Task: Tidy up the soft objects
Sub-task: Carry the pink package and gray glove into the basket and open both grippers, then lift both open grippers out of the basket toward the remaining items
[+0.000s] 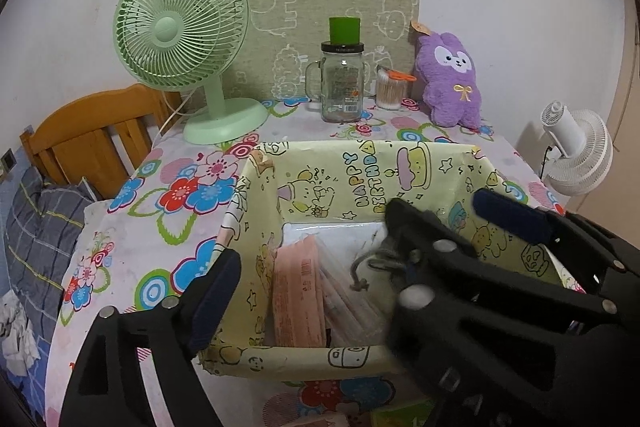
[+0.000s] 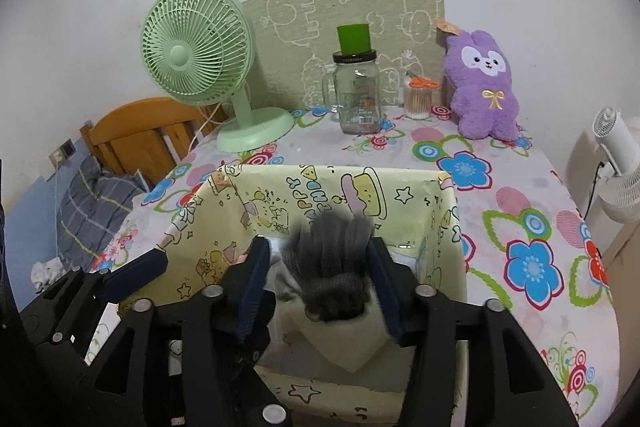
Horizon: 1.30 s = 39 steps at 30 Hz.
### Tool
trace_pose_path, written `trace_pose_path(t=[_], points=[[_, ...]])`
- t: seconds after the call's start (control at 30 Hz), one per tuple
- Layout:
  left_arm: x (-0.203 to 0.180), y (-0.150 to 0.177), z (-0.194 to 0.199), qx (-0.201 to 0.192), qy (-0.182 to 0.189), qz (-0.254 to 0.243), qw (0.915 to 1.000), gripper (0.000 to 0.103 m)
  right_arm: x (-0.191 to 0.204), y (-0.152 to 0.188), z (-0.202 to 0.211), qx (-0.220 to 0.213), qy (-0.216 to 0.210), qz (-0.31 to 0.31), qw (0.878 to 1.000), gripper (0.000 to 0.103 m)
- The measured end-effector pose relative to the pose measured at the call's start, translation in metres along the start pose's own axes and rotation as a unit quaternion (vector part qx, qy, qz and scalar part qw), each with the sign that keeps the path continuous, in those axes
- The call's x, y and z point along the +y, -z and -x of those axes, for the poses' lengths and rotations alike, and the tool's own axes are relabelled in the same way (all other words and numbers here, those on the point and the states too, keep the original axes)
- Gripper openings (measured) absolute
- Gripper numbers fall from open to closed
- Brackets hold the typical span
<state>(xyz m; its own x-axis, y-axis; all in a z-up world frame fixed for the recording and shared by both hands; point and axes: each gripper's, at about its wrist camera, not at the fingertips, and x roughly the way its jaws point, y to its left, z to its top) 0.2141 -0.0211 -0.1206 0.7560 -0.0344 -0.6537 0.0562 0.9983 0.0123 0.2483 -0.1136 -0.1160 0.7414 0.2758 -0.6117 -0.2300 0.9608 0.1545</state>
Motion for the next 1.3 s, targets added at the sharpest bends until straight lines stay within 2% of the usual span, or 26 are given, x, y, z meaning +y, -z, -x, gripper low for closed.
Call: trace_pose_path(t=[0.03, 0.1, 0.27, 0.33, 0.67, 0.73, 1.3], points=[[0.000, 0.000, 0.000, 0.000, 0.001, 0.000, 1.0000, 0.090, 0.000, 0.000, 0.001, -0.004, 0.002, 0.000, 1.000, 0.078], [-0.001, 0.000, 0.002, -0.002, 0.002, -0.001, 1.0000, 0.091, 0.000, 0.000, 0.004, -0.012, 0.006, 0.000, 1.000, 0.082], [-0.001, 0.000, 0.008, -0.008, 0.005, 0.000, 1.0000, 0.094, 0.000, -0.001, 0.009, -0.012, 0.005, -0.002, 1.000, 0.083], [-0.002, 0.000, 0.011, -0.010, 0.005, 0.001, 0.9999, 0.096, 0.000, -0.001, 0.012, -0.014, 0.006, -0.002, 1.000, 0.087], [-0.002, 0.001, 0.037, -0.033, 0.009, 0.001, 0.9994, 0.096, 0.005, -0.001, 0.039, -0.029, 0.008, -0.004, 1.000, 0.092], [-0.002, 0.001, 0.043, -0.037, 0.010, 0.002, 0.9993, 0.098, 0.007, -0.001, 0.045, -0.034, 0.013, -0.005, 0.999, 0.096], [-0.012, 0.011, 0.088, -0.064, 0.019, 0.004, 0.9977, 0.100, 0.012, 0.006, 0.100, -0.067, 0.038, -0.005, 0.997, 0.100]])
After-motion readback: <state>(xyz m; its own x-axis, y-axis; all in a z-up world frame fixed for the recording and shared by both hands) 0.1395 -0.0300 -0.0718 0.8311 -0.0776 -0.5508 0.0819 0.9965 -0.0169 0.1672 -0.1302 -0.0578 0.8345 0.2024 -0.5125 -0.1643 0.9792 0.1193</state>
